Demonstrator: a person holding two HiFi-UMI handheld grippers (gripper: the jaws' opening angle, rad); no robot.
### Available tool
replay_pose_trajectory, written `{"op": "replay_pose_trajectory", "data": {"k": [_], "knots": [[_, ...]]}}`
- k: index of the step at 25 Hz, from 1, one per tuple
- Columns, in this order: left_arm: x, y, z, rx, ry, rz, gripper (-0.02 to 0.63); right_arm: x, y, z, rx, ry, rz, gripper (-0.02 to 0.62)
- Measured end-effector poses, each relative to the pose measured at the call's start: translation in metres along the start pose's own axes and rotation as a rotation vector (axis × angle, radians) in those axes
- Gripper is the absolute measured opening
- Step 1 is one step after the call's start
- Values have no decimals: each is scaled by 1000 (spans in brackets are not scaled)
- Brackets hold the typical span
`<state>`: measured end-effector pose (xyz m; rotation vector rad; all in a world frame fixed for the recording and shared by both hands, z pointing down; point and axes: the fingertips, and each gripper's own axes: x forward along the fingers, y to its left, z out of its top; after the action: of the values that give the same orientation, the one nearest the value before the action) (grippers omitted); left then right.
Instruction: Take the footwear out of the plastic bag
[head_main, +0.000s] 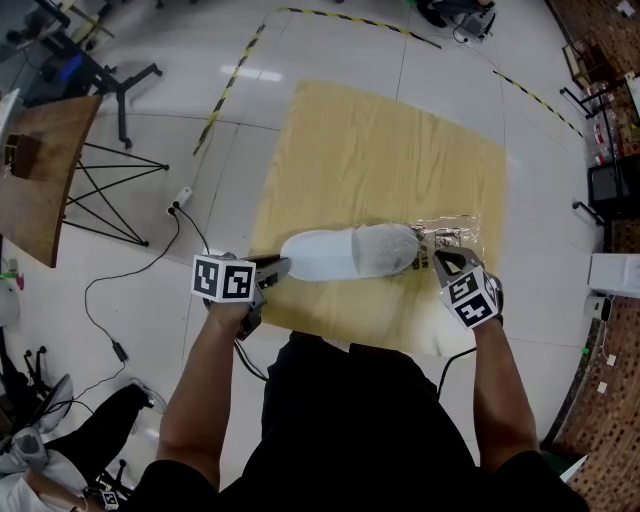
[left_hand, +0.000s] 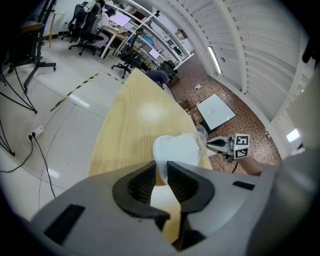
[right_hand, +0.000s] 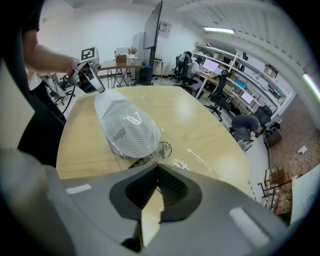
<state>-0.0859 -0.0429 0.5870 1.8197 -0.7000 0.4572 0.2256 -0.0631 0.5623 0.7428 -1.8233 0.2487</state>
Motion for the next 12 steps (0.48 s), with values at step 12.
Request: {"op": "replay_pose_trajectory", "data": {"k": [12], "knots": [[0,3,-2,9,13,7,77,-7,-10,-16,26,23,-30,3]]}}
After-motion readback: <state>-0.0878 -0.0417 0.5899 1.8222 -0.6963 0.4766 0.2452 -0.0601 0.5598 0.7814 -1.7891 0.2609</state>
